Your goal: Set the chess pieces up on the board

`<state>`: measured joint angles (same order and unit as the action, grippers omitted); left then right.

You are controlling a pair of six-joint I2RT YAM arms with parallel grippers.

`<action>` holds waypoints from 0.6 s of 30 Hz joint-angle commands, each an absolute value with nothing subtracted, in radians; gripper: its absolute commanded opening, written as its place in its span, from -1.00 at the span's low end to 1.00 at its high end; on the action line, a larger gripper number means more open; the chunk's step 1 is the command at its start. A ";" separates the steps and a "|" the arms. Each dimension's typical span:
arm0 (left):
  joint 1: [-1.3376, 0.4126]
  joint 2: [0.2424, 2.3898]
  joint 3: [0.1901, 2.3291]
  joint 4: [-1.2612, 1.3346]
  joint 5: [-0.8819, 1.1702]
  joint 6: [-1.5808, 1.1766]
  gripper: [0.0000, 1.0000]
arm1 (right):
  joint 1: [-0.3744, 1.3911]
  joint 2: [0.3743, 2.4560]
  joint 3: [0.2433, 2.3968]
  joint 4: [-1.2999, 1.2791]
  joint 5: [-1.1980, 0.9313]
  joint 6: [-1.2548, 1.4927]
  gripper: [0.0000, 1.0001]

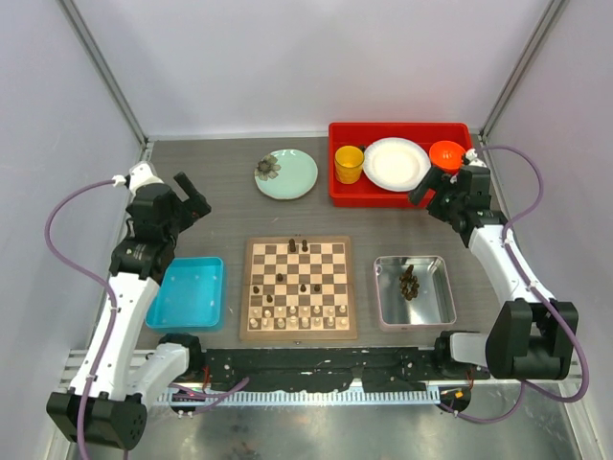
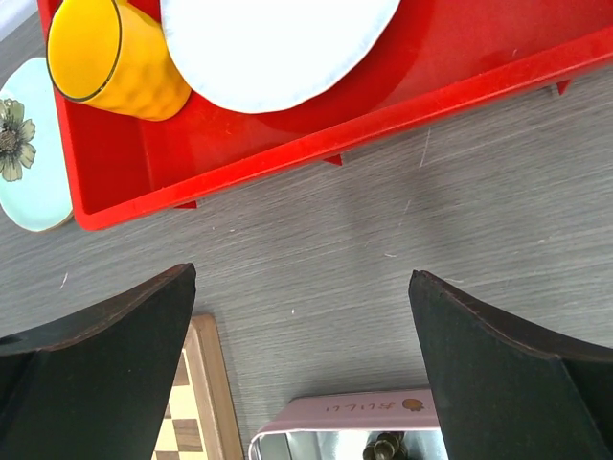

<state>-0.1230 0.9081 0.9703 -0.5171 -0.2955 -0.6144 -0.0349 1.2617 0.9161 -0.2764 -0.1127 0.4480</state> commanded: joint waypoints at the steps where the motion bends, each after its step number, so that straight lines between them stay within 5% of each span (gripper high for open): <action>1: -0.120 0.930 1.029 -0.594 -0.259 -0.471 0.99 | -0.038 1.211 0.902 -0.216 -0.074 0.466 0.96; 6: -0.132 0.957 0.991 -0.598 -0.186 -0.454 0.97 | 0.000 1.186 0.917 -0.238 -0.074 0.506 0.93; 18: -0.248 0.934 0.953 -0.630 -0.192 -0.388 0.96 | 0.514 1.229 0.973 -0.377 0.190 0.548 0.84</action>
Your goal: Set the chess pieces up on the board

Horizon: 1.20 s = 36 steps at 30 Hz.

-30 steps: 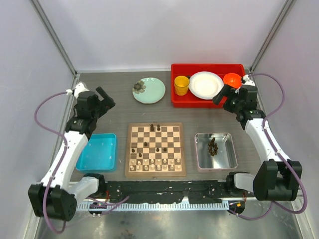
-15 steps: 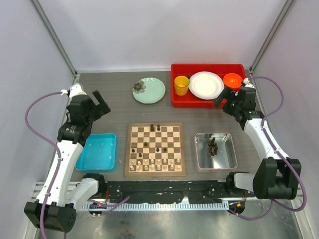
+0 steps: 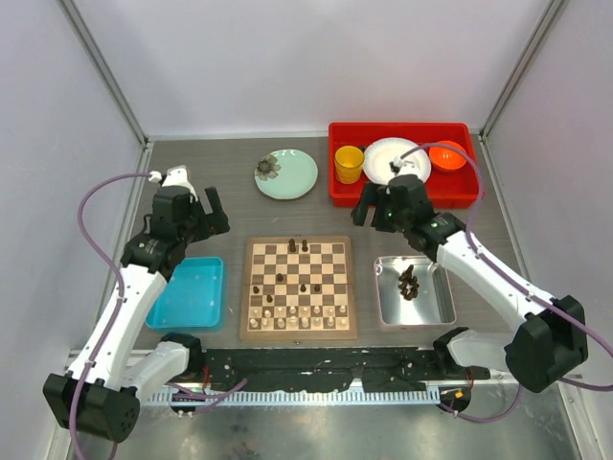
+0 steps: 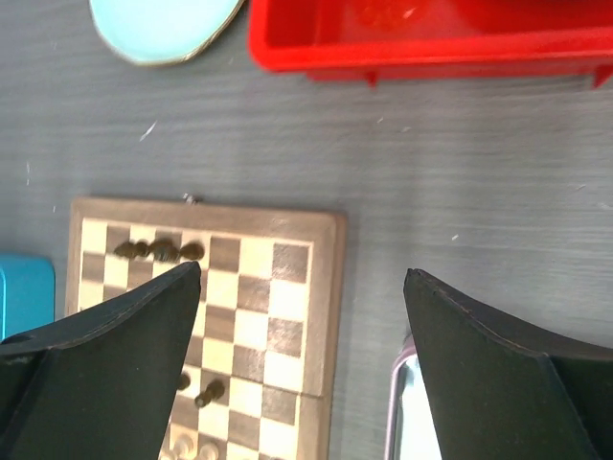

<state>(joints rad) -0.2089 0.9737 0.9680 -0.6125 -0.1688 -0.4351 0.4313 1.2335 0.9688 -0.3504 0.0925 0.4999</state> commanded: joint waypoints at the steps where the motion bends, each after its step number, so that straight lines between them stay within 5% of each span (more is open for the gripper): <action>1: -0.264 0.930 0.948 -0.637 -0.190 -0.387 0.96 | 0.556 1.218 0.966 -0.377 0.204 0.557 0.84; 12: -0.373 0.911 0.891 -0.666 -0.159 -0.388 0.95 | 0.698 1.140 0.894 -0.446 0.330 0.603 0.79; 36: -0.382 0.911 0.891 -0.652 -0.060 -0.368 0.97 | 0.715 1.077 0.842 -0.564 0.422 0.681 0.55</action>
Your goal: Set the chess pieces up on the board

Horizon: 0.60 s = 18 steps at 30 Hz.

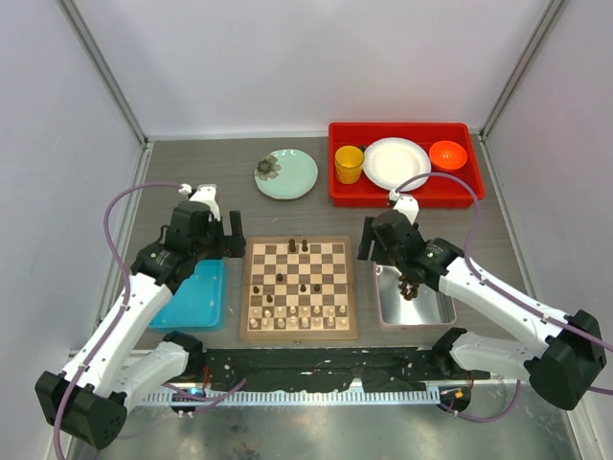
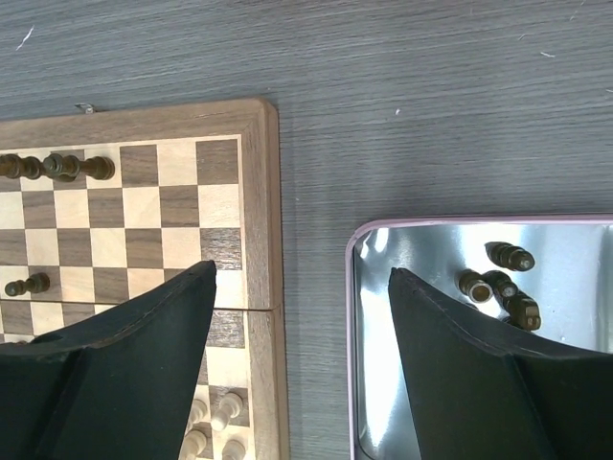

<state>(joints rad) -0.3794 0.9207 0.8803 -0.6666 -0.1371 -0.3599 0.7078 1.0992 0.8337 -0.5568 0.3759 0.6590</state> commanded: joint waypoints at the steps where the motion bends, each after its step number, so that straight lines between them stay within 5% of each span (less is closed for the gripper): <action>1: -0.383 0.905 0.896 -0.653 -0.052 -0.370 0.97 | 0.713 1.078 0.845 -0.580 0.426 0.681 0.55; 18: -0.399 0.899 0.857 -0.604 0.035 -0.341 0.97 | 0.713 1.123 0.882 -0.738 0.488 0.750 0.46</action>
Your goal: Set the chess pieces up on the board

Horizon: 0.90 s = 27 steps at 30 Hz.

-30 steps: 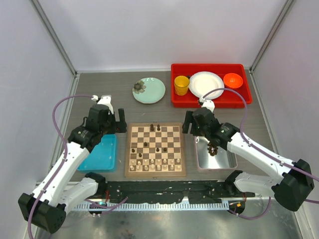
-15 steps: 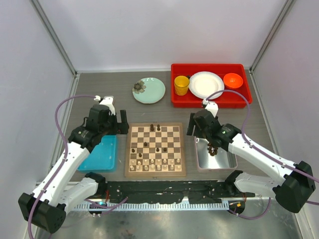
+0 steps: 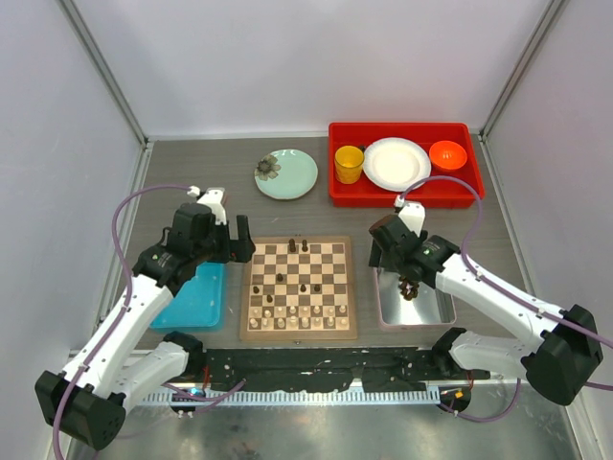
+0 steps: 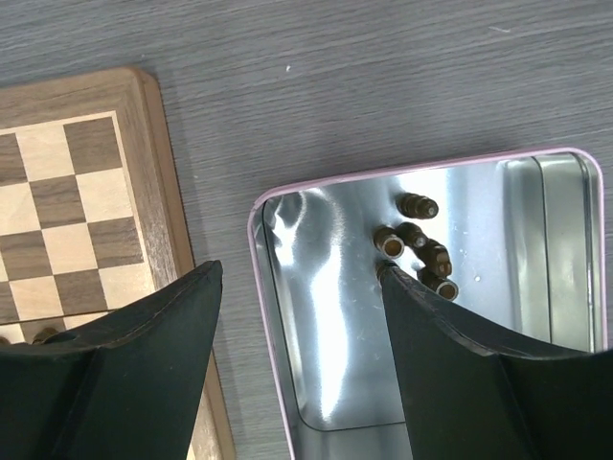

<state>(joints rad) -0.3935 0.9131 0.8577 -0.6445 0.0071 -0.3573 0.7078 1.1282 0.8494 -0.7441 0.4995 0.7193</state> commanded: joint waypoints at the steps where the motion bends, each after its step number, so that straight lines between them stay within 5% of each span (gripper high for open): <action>1: -0.399 0.900 0.859 -0.604 0.032 -0.341 0.97 | 0.713 1.117 0.865 -0.685 0.465 0.741 0.46; 20: -0.422 0.885 0.844 -0.673 -0.031 -0.359 0.96 | 0.948 1.344 0.985 -0.476 0.339 0.677 0.40; 27: -0.420 0.885 0.841 -0.670 -0.038 -0.357 0.97 | 1.015 1.474 1.049 -0.485 0.342 0.676 0.09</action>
<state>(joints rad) -0.4179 0.8921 0.8429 -0.6861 -0.0410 -0.3592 0.9916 1.4303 0.9852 -0.5144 0.3389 0.6800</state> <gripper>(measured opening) 0.984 0.574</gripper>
